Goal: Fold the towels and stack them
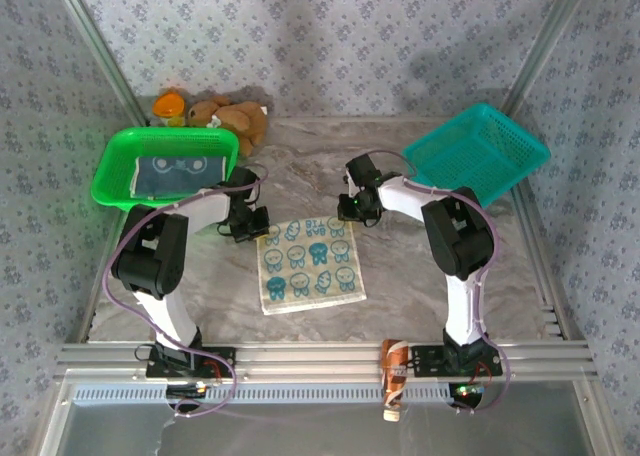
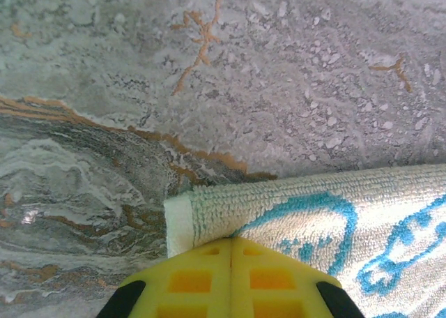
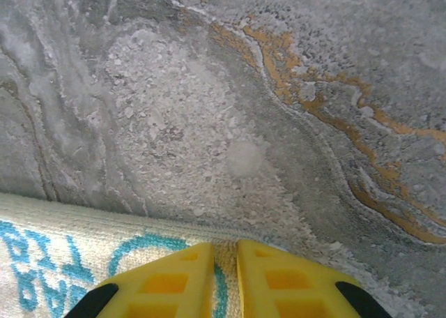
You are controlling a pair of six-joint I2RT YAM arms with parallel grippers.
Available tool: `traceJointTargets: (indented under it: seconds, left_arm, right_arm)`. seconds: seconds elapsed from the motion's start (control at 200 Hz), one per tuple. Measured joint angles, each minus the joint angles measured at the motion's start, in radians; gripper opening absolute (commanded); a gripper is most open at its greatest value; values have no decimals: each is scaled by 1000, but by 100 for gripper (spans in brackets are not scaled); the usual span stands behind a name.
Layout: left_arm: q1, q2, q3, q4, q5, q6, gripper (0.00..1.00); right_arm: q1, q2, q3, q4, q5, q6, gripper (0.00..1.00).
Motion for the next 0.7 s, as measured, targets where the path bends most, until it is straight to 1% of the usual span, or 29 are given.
traceJointTargets:
  seconds: [0.06,0.12,0.21,0.325,0.37,0.41,0.515,0.7]
  left_arm:
    - [0,-7,0,-6,0,0,7]
    - [2,-21,1,-17,1,5,13]
    - [6,-51,8,-28,3,12,17]
    - [21,-72,29,-34,4,19,19]
    - [27,-72,34,-32,3,19,25]
    - [31,-71,34,-34,4,21,27]
    - [41,-58,34,-34,1,28,33]
    - [43,-6,34,-26,2,43,34]
  right_arm:
    - [0,-8,0,-2,1,0,29]
    - [0,-21,0,-10,2,0,30]
    - [-1,-50,0,-16,4,0,33]
    - [-5,-71,0,-19,4,1,34]
    - [-8,-71,0,-20,4,1,36]
    - [-12,-69,0,-24,4,2,38]
    - [-20,-64,0,-29,4,4,39]
    - [-24,-27,16,-41,4,4,39]
